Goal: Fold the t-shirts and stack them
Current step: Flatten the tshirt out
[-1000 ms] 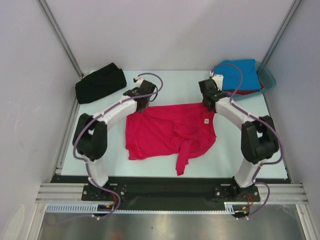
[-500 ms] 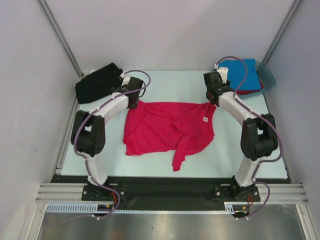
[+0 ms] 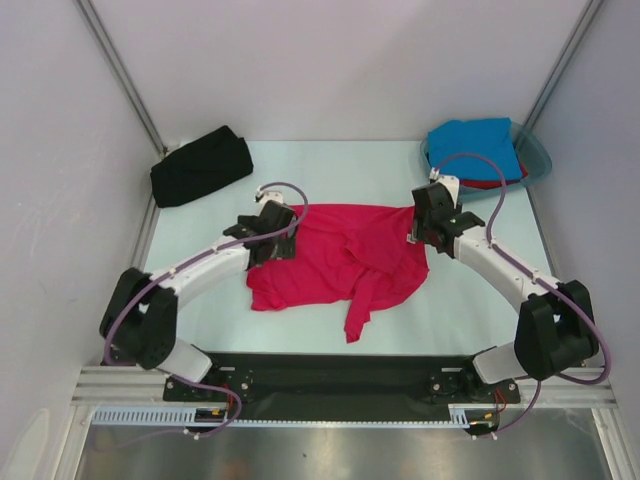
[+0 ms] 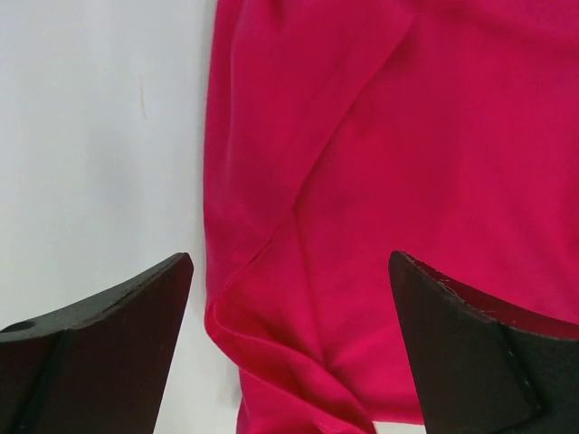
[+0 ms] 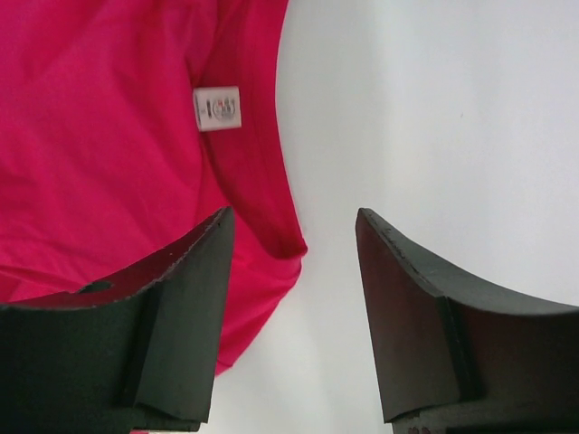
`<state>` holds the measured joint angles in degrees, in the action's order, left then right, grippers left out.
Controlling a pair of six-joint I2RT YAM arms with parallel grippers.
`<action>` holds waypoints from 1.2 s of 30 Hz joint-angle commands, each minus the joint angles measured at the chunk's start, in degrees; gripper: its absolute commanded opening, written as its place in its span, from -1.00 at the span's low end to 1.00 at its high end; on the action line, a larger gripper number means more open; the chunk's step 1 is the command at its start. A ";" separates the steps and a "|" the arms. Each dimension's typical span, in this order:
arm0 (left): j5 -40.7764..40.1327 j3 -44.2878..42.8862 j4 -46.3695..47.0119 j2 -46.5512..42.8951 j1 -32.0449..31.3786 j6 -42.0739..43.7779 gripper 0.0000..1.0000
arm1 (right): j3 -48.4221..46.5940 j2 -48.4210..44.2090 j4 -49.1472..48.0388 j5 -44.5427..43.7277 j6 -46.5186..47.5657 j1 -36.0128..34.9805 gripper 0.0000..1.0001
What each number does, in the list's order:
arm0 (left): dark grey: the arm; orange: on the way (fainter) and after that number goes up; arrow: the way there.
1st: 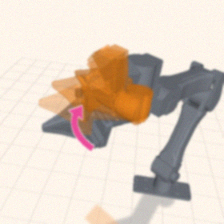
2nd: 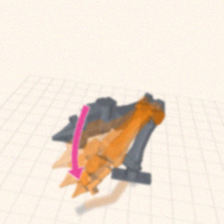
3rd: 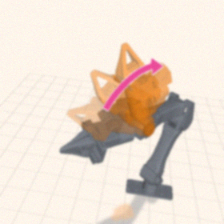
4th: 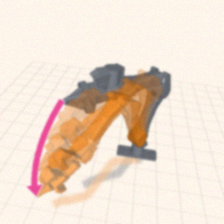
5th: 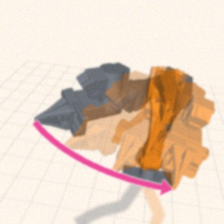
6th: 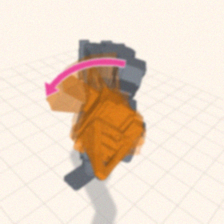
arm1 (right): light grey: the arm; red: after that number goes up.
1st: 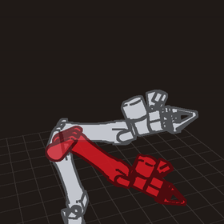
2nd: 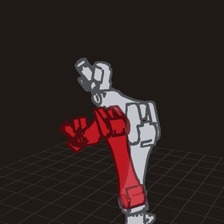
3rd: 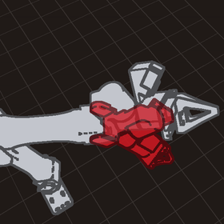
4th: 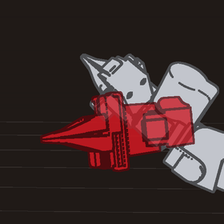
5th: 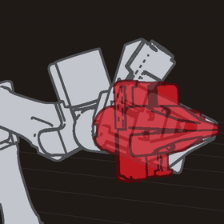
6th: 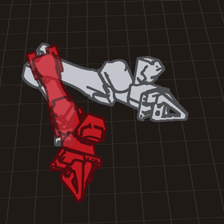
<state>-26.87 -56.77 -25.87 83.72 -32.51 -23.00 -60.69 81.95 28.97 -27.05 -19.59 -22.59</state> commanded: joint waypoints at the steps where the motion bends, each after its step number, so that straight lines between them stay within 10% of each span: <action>1: 0.61 1.76 1.70 4.32 0.08 -3.19 0.91 | 1.71 -3.29 0.91 2.61 -2.64 -1.05 0.21; 14: 3.84 7.36 -3.67 3.38 -4.58 -9.78 0.88 | 8.12 -6.72 3.55 5.34 -10.81 -2.72 0.22; 36: 0.77 2.81 -0.50 5.14 -4.58 -6.79 0.89 | 6.29 10.33 -18.34 23.62 -9.23 -0.18 -0.05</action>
<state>-24.47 -54.13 -27.51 90.98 -36.99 -30.37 -51.72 91.24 15.55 -6.35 -28.67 -23.11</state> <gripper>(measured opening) 0.942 0.491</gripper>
